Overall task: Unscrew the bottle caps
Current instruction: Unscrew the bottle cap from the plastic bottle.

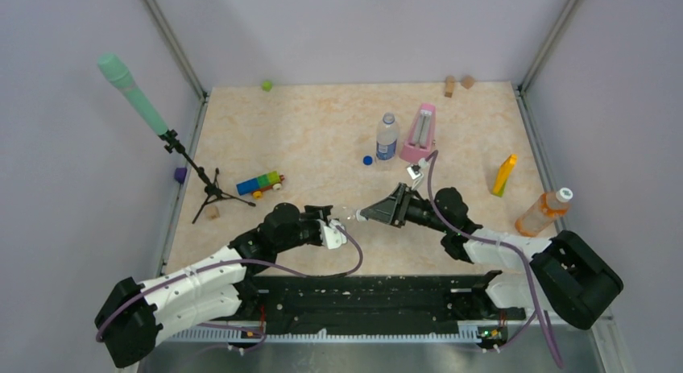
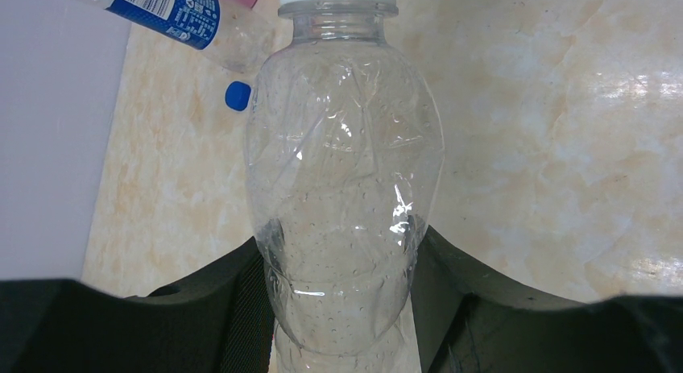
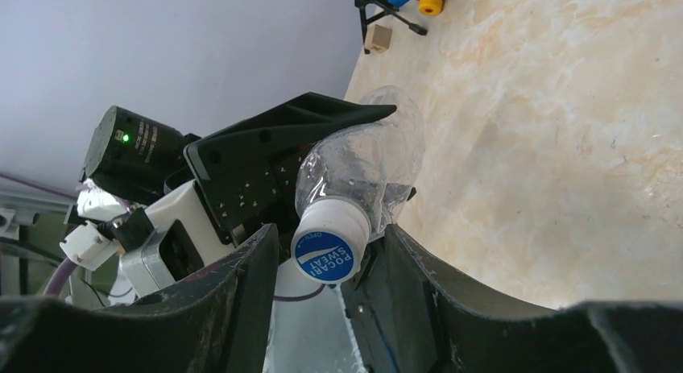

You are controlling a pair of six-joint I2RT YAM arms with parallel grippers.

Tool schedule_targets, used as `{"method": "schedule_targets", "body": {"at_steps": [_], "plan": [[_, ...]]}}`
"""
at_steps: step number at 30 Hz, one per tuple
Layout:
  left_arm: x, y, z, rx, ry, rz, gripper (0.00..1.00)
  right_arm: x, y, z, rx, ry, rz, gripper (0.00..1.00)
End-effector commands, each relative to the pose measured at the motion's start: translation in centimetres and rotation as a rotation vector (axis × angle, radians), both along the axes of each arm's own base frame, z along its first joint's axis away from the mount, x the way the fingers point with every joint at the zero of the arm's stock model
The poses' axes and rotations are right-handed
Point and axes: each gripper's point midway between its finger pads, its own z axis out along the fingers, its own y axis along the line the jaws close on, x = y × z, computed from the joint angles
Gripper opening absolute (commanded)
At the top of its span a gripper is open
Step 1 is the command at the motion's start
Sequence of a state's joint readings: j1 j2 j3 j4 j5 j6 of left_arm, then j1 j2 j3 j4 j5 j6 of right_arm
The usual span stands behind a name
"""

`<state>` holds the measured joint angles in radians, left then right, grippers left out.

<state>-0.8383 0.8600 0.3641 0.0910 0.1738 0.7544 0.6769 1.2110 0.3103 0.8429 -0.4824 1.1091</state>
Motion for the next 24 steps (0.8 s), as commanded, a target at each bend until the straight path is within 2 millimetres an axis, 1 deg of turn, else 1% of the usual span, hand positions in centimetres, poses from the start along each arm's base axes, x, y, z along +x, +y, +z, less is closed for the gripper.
{"method": "schedule_targets", "body": {"at_steps": [1, 3, 7, 8, 9, 11, 14, 17, 19, 22, 23, 24], "plan": [[0.4, -0.5, 1.4, -0.036, -0.036, -0.003, 0.0, -0.9, 1.1, 3.0, 0.075, -0.083, 0.068, 0.5], [0.5, -0.5, 1.4, -0.032, -0.038, 0.001, 0.0, -1.1, 1.3, 2.8, 0.064, -0.087, 0.075, 0.46], [0.6, -0.6, 1.5, -0.023, -0.036, 0.002, 0.0, -0.9, 1.2, 2.0, 0.035, -0.08, 0.064, 0.36], [0.7, -0.6, 1.5, -0.02, -0.036, 0.003, 0.0, -0.8, 1.2, 1.8, 0.026, -0.077, 0.06, 0.3], [0.7, -0.5, 1.4, -0.018, -0.034, 0.004, 0.0, -0.9, 1.2, 1.6, 0.021, -0.078, 0.062, 0.22], [0.8, -0.5, 1.4, -0.015, -0.033, 0.009, 0.0, -1.0, 1.2, 1.6, 0.014, -0.089, 0.075, 0.2], [0.8, -0.6, 1.4, -0.014, -0.025, 0.01, 0.0, -1.2, 1.3, 1.6, -0.007, -0.14, 0.096, 0.08], [0.7, -0.9, 1.8, -0.045, 0.019, 0.026, 0.0, -1.2, 1.5, 0.9, -0.105, -0.262, 0.123, 0.0], [0.3, -1.3, 2.4, -0.08, 0.053, 0.016, 0.0, -1.0, 1.3, 0.6, -0.17, -0.388, 0.135, 0.0], [-0.6, -2.3, 3.2, -0.139, 0.071, -0.042, 0.0, -1.0, 1.4, 1.0, -0.208, -0.563, 0.179, 0.0], [-0.9, -2.5, 3.4, -0.159, 0.085, -0.059, 0.0, -1.5, 1.5, 1.1, -0.211, -0.609, 0.221, 0.0], [-1.1, -2.7, 3.7, -0.175, 0.093, -0.079, 0.0, -1.4, 1.7, 1.2, -0.223, -0.664, 0.243, 0.0]]}}
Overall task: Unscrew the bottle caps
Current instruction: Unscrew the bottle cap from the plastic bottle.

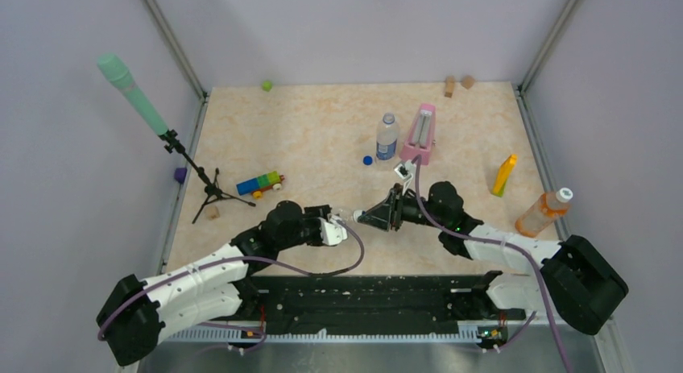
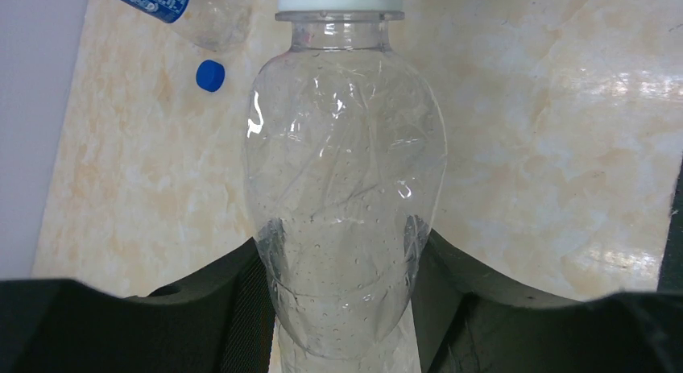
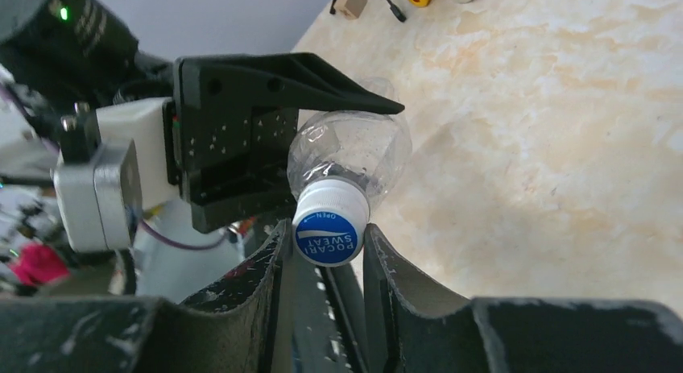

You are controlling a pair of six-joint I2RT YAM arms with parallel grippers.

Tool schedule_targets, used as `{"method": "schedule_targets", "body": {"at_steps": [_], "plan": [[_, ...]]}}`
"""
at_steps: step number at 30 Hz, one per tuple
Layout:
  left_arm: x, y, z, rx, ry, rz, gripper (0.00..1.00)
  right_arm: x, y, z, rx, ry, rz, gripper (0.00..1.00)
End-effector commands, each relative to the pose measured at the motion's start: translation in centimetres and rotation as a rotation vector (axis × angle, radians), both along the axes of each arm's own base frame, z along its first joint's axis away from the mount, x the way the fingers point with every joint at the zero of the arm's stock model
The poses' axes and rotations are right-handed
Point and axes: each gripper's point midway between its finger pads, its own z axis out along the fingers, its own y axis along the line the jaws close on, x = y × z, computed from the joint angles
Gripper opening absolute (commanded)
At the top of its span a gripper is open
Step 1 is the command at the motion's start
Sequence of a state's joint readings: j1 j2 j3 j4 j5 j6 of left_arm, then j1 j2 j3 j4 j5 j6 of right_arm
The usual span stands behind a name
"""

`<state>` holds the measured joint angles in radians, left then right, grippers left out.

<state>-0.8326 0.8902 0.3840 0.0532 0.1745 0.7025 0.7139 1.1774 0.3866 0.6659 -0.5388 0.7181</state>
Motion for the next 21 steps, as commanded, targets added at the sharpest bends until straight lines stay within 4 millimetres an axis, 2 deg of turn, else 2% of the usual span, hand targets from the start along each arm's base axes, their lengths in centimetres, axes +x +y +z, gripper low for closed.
{"method": "schedule_targets", "body": {"at_steps": [1, 6, 10, 15, 18, 19, 21], "plan": [[-1.2, -3.0, 4.8, -0.206, 0.03, -0.11, 0.0, -0.6, 1.0, 1.7, -0.063, -0.388, 0.171, 0.0], [-2.3, -3.2, 6.3, -0.278, 0.075, -0.187, 0.0, -1.1, 0.7, 0.8, -0.108, -0.685, 0.277, 0.0], [-3.0, -3.1, 6.5, -0.283, 0.104, -0.236, 0.0, -1.8, 0.3, 1.0, -0.113, -0.959, 0.352, 0.0], [-3.2, -3.0, 5.8, -0.258, 0.129, -0.242, 0.0, -1.1, 0.1, 0.9, -0.16, -1.041, 0.344, 0.0], [-2.6, -2.7, 5.7, -0.25, 0.118, -0.207, 0.0, 0.3, -0.5, 1.2, -0.17, -0.97, 0.201, 0.01], [-2.2, -2.4, 5.6, -0.241, 0.104, -0.185, 0.0, 0.8, -0.7, 1.4, -0.16, -0.926, 0.14, 0.07], [-1.5, -2.0, 5.5, -0.225, 0.068, -0.157, 0.0, 1.4, -1.4, 2.0, -0.126, -0.836, 0.031, 0.3]]}}
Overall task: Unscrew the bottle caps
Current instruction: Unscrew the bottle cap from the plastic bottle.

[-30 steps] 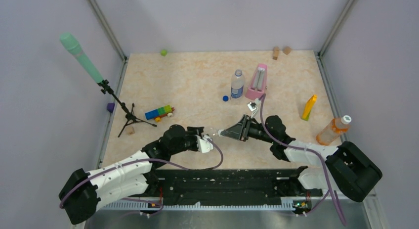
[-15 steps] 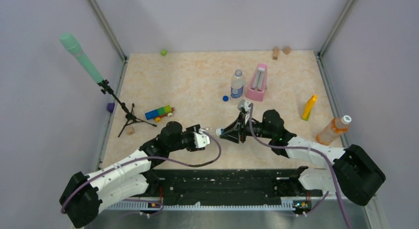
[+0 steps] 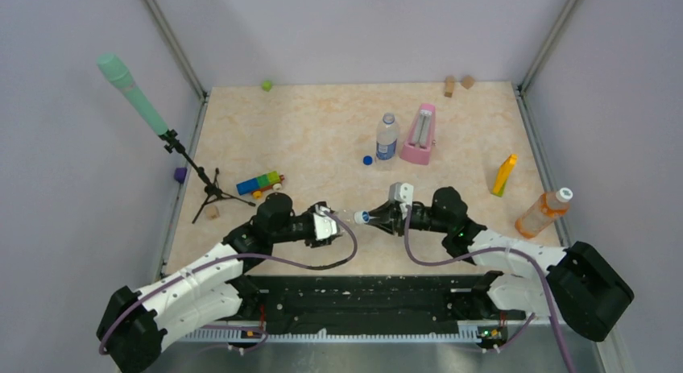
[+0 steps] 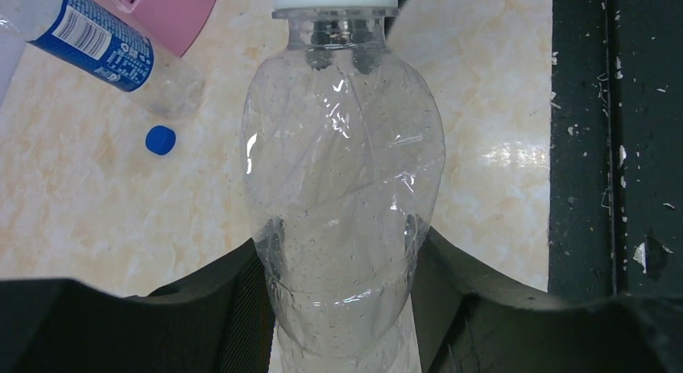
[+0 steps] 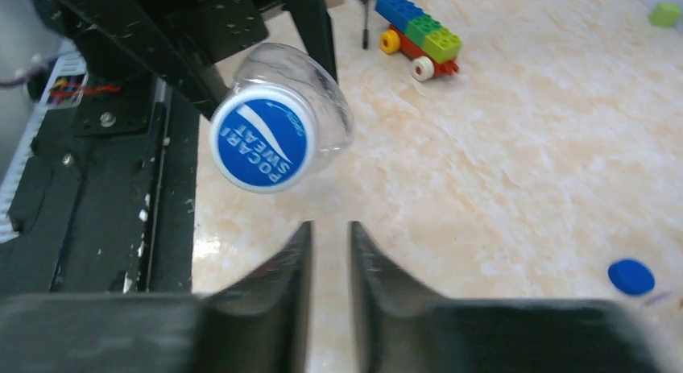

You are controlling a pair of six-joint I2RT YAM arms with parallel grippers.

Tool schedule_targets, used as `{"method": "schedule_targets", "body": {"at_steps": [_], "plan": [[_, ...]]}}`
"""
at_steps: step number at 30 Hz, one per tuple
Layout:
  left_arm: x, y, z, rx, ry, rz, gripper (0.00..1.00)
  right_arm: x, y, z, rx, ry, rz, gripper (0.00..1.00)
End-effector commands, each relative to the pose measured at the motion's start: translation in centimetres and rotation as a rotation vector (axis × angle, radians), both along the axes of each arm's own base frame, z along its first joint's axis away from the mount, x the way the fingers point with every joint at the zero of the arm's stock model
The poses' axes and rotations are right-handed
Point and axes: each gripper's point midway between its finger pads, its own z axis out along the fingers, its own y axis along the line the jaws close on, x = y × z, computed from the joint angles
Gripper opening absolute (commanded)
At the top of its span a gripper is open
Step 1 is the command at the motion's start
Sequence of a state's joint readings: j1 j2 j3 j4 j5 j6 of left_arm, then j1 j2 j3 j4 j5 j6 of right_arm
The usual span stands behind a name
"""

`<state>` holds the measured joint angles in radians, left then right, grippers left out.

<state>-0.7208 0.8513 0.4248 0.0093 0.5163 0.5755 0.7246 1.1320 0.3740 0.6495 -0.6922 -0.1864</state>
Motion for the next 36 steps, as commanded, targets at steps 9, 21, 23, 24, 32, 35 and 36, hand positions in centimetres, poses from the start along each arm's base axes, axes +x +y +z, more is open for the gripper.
{"method": "schedule_targets", "body": {"at_steps": [9, 21, 23, 24, 32, 35, 36], "plan": [[2.4, 0.6, 4.0, -0.066, -0.192, 0.099, 0.0, 1.7, -2.5, 5.9, 0.417, 0.523, -0.348, 0.54], [2.6, 0.3, 4.8, -0.116, -0.183, 0.117, 0.0, 2.1, -5.1, 6.0, 0.67, 0.784, -0.457, 0.55], [2.5, 0.2, 4.5, -0.114, -0.174, 0.113, 0.0, 2.3, -5.0, 5.6, 0.663, 0.812, -0.479, 0.55], [2.5, 0.2, 4.5, -0.117, -0.174, 0.11, 0.0, 2.4, -4.9, 5.5, 0.659, 0.823, -0.482, 0.55], [2.2, -0.2, 4.0, -0.122, -0.143, 0.096, 0.0, 1.4, -3.7, 7.5, 0.662, 0.823, -0.371, 0.56], [2.3, -0.3, 3.8, -0.118, -0.13, 0.099, 0.0, 1.2, -3.0, 8.3, 0.666, 0.833, -0.324, 0.58], [2.4, -0.3, 3.8, -0.119, -0.128, 0.104, 0.0, 1.3, -2.7, 8.4, 0.659, 0.84, -0.312, 0.59]]}}
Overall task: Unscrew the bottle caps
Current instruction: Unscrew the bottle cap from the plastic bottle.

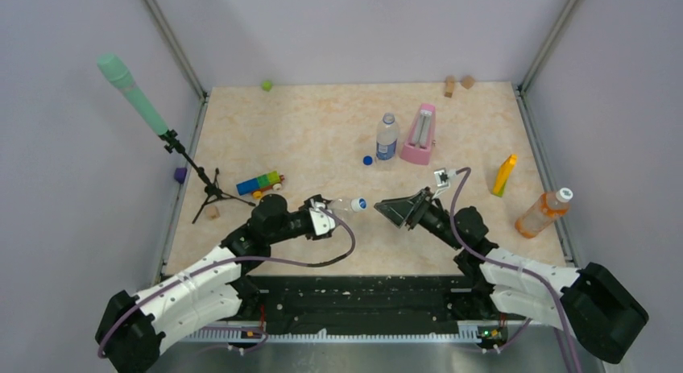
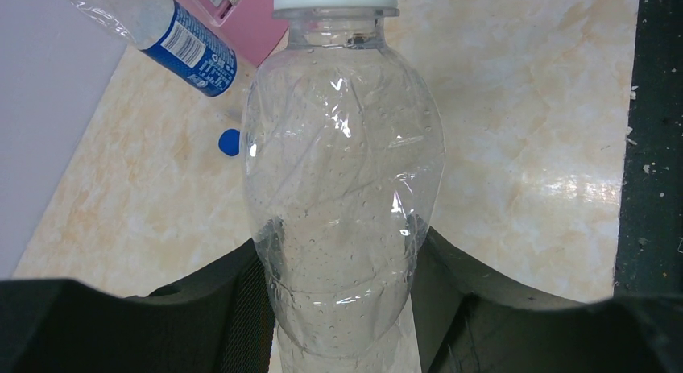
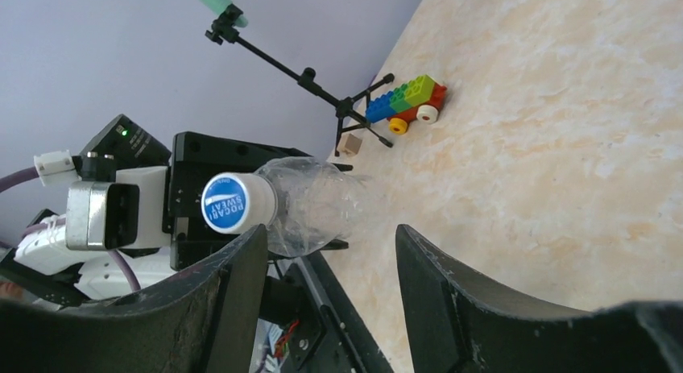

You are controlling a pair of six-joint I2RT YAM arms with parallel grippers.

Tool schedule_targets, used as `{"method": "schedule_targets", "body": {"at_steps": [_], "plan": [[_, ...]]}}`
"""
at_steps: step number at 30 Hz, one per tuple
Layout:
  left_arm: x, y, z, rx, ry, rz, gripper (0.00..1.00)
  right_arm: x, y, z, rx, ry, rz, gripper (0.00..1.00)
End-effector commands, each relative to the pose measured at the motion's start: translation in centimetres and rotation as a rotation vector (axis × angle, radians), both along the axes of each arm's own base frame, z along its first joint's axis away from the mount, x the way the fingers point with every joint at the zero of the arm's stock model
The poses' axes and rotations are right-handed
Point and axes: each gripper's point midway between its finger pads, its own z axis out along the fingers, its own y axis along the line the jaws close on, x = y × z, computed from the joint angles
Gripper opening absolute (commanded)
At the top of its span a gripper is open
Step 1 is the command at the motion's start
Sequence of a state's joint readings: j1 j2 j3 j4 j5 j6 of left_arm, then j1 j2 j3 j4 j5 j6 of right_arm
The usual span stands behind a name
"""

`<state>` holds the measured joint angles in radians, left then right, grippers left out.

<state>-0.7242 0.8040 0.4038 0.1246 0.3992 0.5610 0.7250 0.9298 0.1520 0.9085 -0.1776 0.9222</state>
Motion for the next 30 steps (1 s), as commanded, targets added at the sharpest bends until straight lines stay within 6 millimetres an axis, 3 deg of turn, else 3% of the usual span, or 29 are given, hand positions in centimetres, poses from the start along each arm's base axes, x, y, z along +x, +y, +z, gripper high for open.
{"method": "schedule_targets", "body": {"at_steps": [1, 7, 11, 14, 16, 19, 28, 30], "plan": [[0.3, -0.8, 1.0, -0.048, -0.006, -0.007, 0.0, -0.6, 1.8, 4.7, 0.107, -0.077, 0.09, 0.59], [0.9, -0.7, 0.2, -0.019, 0.055, 0.038, 0.0, -1.2, 3.2, 6.1, 0.113, -0.142, 0.124, 0.62], [0.8, -0.9, 0.6, -0.042, 0.064, 0.035, 0.0, -0.1, 4.2, 5.0, 0.023, -0.093, 0.09, 0.62], [0.6, -1.3, 0.8, -0.054, 0.077, 0.02, 0.0, 0.5, 4.9, 4.3, -0.013, -0.072, 0.067, 0.58], [0.6, -1.5, 0.8, -0.062, 0.094, 0.017, 0.0, 0.7, 5.4, 3.9, -0.03, -0.057, 0.067, 0.48], [0.5, -1.6, 0.9, -0.071, 0.104, 0.014, 0.0, 1.1, 6.1, 3.3, -0.069, -0.052, 0.06, 0.45], [0.7, -1.6, 0.9, -0.071, 0.107, 0.03, 0.0, 0.9, 5.4, 2.4, -0.076, -0.055, 0.029, 0.49], [0.7, -1.6, 0.9, -0.069, 0.107, 0.024, 0.0, 0.9, 5.3, 2.5, -0.083, -0.06, 0.023, 0.45]]}}
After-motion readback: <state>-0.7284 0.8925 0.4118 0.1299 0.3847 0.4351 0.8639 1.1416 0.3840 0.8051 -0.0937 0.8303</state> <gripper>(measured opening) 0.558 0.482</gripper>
